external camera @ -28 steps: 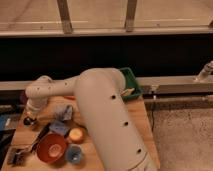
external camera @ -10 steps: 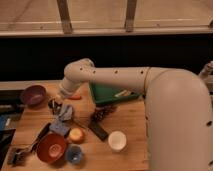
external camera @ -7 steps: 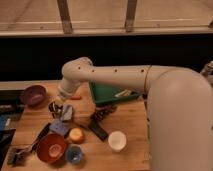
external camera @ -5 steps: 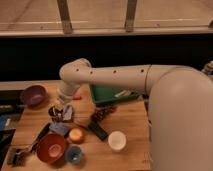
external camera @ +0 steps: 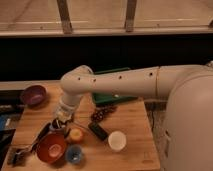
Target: Stack cups into tray
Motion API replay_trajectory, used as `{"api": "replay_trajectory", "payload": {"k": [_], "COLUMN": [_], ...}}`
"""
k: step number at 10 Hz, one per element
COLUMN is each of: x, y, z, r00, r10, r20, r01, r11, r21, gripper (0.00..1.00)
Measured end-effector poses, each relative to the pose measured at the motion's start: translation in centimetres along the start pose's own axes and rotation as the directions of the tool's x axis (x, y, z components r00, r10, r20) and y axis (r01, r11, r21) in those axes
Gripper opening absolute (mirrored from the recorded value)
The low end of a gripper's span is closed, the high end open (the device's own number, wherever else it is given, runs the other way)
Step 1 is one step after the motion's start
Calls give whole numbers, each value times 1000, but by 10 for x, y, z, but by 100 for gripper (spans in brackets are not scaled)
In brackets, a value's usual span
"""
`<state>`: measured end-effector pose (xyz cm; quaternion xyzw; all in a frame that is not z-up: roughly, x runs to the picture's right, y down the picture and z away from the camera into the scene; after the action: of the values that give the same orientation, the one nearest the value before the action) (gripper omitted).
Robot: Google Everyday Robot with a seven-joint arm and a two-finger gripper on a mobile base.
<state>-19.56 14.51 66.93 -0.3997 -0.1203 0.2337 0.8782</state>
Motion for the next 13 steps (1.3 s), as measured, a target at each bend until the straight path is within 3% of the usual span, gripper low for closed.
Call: {"api": "replay_trajectory", "payload": {"k": [3, 5, 11, 13], "x": [42, 58, 59, 52], "y": [33, 48, 51, 46], "z": [-5, -4, -3, -4], "r00": [994, 986, 986, 988], "r10": [113, 164, 168, 155], "r20": [7, 17, 16, -13], "r01": [-113, -164, -168, -155], "r11": [994, 986, 986, 988], "r21": [12, 11, 10, 20], "gripper": [0, 0, 0, 0]}}
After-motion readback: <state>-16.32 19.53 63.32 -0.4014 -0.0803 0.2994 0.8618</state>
